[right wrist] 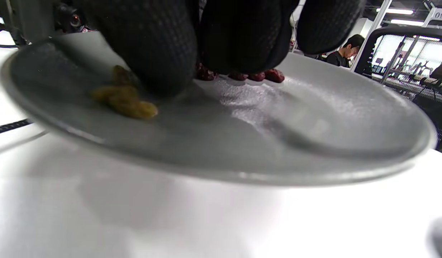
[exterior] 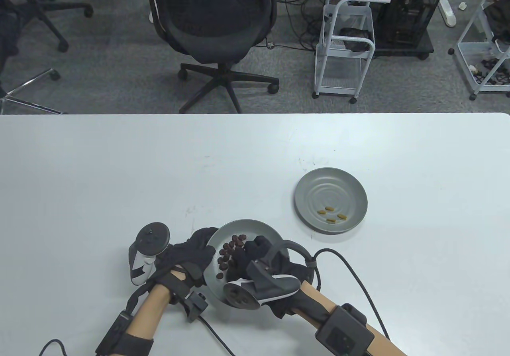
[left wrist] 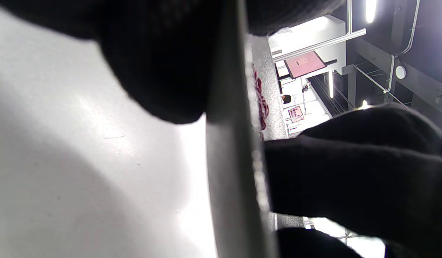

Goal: Pick raisins with hand pinch into plate

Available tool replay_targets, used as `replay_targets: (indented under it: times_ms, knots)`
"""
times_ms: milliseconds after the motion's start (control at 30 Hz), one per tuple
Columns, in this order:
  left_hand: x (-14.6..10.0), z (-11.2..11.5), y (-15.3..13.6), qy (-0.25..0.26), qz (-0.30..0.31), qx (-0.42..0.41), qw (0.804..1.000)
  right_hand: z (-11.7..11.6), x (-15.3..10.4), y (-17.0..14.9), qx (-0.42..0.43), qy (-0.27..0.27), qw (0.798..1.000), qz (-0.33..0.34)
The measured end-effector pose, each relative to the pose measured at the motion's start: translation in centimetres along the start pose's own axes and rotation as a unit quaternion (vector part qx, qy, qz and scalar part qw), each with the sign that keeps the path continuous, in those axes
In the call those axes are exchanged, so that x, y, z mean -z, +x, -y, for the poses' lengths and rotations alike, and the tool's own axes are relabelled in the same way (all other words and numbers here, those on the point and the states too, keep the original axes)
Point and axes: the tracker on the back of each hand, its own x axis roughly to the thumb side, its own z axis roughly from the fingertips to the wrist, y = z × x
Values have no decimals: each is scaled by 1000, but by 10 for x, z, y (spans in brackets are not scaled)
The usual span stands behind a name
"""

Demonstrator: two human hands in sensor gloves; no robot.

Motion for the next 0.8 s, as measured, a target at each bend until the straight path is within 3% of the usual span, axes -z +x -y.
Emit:
replay_targets:
  times_ms: [300, 600, 800]
  knots:
    - [0, 1, 1, -4, 3, 3, 1000, -1, 2, 3, -4, -33, 999, 15]
    - [0, 0, 0, -2, -4, -3, 1000, -2, 2, 4, -14, -27, 1000, 7]
    - [0, 0, 0, -4, -4, -4, 1000, 12, -4, -12, 14, -65, 998, -13]
